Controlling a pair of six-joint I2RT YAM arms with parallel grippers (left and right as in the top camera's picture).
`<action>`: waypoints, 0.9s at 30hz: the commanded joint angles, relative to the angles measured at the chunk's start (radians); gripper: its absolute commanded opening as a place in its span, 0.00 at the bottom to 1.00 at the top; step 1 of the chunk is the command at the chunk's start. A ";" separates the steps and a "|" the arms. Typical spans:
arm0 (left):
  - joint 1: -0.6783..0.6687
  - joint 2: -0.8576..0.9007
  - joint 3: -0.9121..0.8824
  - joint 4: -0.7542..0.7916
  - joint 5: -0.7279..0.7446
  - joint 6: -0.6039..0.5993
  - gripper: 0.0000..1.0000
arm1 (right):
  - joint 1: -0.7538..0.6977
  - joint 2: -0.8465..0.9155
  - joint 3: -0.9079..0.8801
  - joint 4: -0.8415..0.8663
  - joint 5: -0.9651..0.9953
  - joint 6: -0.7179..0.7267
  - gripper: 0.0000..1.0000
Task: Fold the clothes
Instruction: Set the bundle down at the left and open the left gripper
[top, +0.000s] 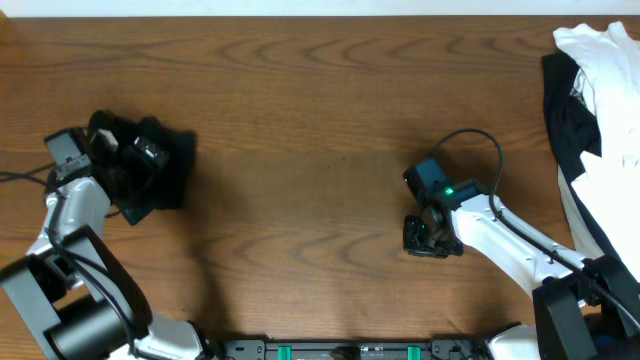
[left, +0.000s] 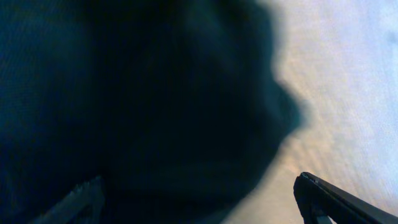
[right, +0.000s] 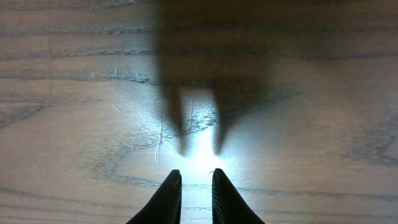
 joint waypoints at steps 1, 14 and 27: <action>0.040 0.054 0.008 -0.023 0.001 -0.005 0.98 | -0.006 0.000 -0.003 0.002 0.010 -0.010 0.17; 0.067 0.084 0.008 -0.002 -0.026 -0.005 0.98 | -0.006 0.000 -0.003 -0.002 0.010 -0.010 0.17; 0.108 0.074 0.027 0.002 -0.001 -0.012 0.98 | -0.006 0.000 -0.003 -0.002 0.010 -0.010 0.16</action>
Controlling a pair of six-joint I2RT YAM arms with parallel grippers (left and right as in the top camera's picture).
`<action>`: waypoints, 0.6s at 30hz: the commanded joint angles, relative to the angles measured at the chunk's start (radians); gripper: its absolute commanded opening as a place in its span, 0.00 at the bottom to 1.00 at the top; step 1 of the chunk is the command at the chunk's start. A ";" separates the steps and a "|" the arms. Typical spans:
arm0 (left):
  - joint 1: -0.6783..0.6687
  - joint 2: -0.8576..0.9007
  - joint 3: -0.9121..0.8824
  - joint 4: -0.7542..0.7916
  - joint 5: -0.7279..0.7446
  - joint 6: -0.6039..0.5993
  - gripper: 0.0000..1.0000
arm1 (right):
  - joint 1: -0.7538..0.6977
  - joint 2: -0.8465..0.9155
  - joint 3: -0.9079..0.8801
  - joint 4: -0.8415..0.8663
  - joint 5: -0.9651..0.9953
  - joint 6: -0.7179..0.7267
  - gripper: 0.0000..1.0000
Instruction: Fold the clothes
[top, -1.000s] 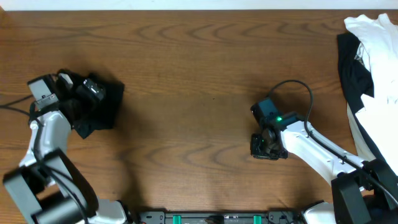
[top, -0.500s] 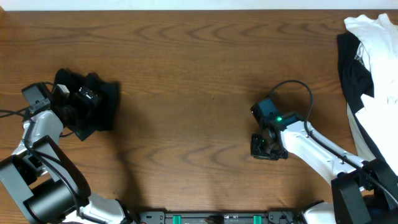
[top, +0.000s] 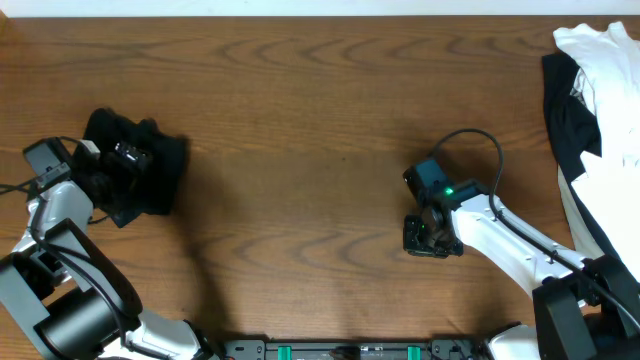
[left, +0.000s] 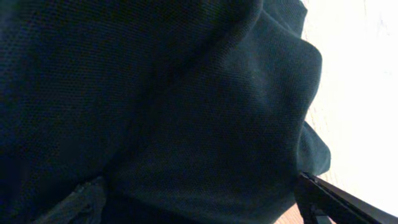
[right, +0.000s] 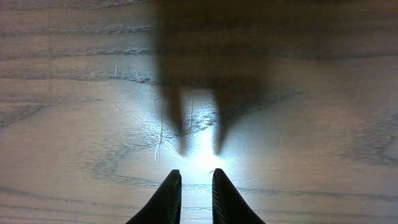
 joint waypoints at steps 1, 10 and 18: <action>0.016 0.019 0.003 -0.006 -0.044 0.003 0.98 | -0.006 0.000 -0.003 -0.001 0.010 -0.010 0.16; -0.064 -0.236 0.011 -0.050 -0.034 0.095 0.98 | -0.009 -0.004 0.018 0.010 0.011 -0.046 0.16; -0.352 -0.462 0.011 -0.106 -0.097 0.233 0.98 | -0.059 -0.074 0.151 0.008 0.033 -0.117 0.19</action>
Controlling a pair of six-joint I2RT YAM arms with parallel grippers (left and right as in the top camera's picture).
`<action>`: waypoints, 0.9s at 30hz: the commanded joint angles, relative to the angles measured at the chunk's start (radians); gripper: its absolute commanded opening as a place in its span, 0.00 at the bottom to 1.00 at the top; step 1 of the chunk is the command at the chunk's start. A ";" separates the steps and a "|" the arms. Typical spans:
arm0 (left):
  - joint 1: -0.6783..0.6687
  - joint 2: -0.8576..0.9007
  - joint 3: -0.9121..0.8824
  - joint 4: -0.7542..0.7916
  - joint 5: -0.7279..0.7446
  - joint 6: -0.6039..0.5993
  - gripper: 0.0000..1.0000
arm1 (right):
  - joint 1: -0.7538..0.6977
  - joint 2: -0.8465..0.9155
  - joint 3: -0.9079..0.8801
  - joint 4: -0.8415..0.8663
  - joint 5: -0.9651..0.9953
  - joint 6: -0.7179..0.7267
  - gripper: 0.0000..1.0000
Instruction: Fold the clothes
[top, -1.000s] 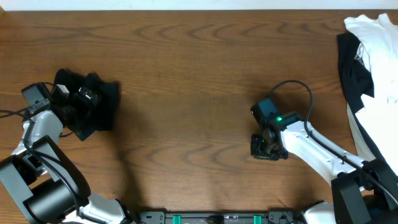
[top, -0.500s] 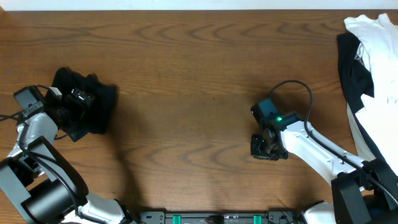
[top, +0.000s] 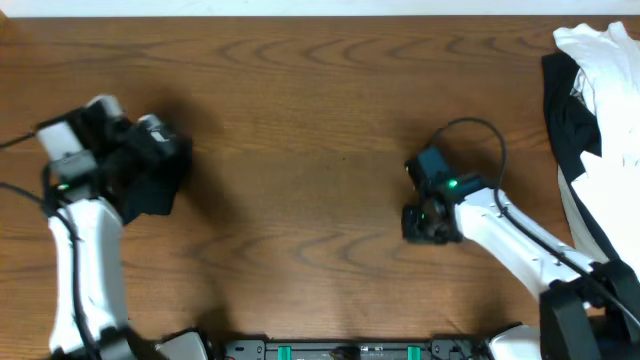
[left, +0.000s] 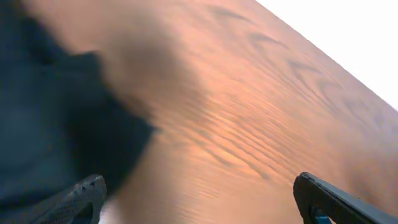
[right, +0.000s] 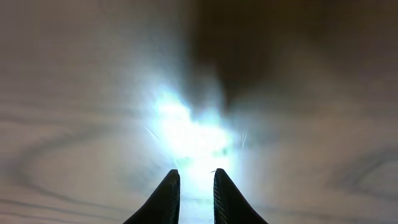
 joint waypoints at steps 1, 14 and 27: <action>-0.137 -0.068 0.010 -0.039 -0.039 0.096 0.98 | -0.039 -0.070 0.086 0.000 0.024 -0.061 0.20; -0.639 -0.101 0.010 -0.286 -0.319 0.120 0.98 | -0.179 -0.165 0.182 -0.009 0.024 -0.173 0.99; -0.627 -0.399 -0.048 -0.372 -0.320 0.139 0.98 | -0.189 -0.513 0.194 -0.124 0.127 -0.132 0.99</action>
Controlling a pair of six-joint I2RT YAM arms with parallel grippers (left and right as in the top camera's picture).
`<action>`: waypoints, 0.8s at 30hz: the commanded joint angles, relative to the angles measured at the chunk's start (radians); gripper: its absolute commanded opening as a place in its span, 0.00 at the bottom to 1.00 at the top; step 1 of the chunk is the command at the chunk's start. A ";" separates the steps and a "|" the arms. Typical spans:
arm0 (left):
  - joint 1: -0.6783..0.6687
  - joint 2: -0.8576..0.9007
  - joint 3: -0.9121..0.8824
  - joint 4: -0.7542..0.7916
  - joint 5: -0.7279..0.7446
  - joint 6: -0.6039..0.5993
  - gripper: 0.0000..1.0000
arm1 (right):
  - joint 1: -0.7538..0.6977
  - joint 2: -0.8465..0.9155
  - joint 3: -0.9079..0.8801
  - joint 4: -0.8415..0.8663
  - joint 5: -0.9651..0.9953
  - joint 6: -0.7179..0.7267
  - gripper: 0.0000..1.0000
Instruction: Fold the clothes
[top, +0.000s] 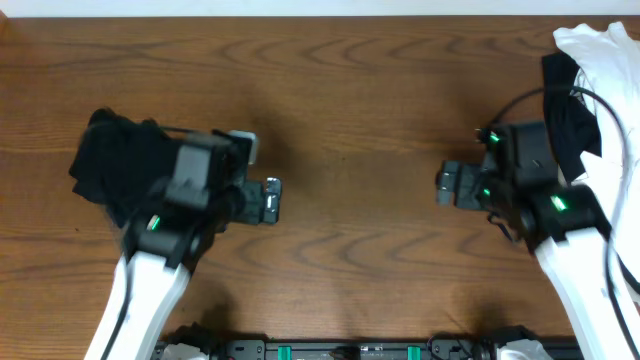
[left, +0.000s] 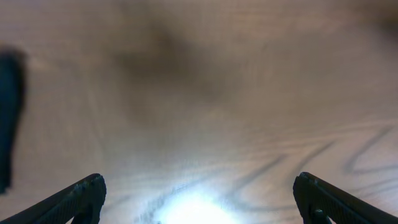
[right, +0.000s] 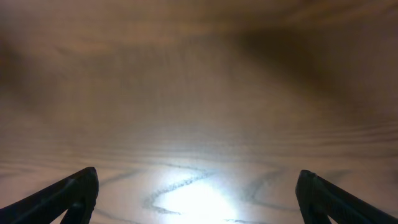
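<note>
A black garment (top: 115, 165) lies bunched in a compact bundle at the table's left side; its edge shows at the left border of the left wrist view (left: 9, 118). My left gripper (top: 270, 200) hangs to the right of it, apart from it, over bare wood. It is wide open (left: 198, 183) with nothing between its fingers. My right gripper (top: 452, 185) hovers at the right-middle of the table, also wide open (right: 196, 177) and empty. A pile of white and black clothes (top: 590, 80) lies at the far right edge, behind the right arm.
The wooden table (top: 350, 120) stretches between the two grippers. The right arm's cable (top: 560, 95) loops over the edge of the clothes pile. The table's front rail (top: 350, 350) runs along the bottom.
My left gripper has moved right, from over the black garment to bare wood beside it. My right gripper was shut low over the table; it now stands wide open, farther back and right.
My left gripper was open right at the black garment on the far left, first over its edge, then close against the cloth, then lifted off it. The bundle stays at the left. My right gripper stayed shut over the table until it opened now.
</note>
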 joint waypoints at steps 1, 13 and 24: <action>0.004 -0.181 -0.048 0.018 -0.018 0.020 0.98 | 0.035 -0.178 0.010 0.000 0.109 0.034 0.99; 0.004 -0.504 -0.192 0.031 -0.192 -0.014 0.98 | 0.140 -0.650 -0.255 0.025 0.222 0.185 0.99; 0.004 -0.503 -0.192 0.000 -0.192 -0.014 0.98 | 0.140 -0.661 -0.278 -0.077 0.216 0.188 0.99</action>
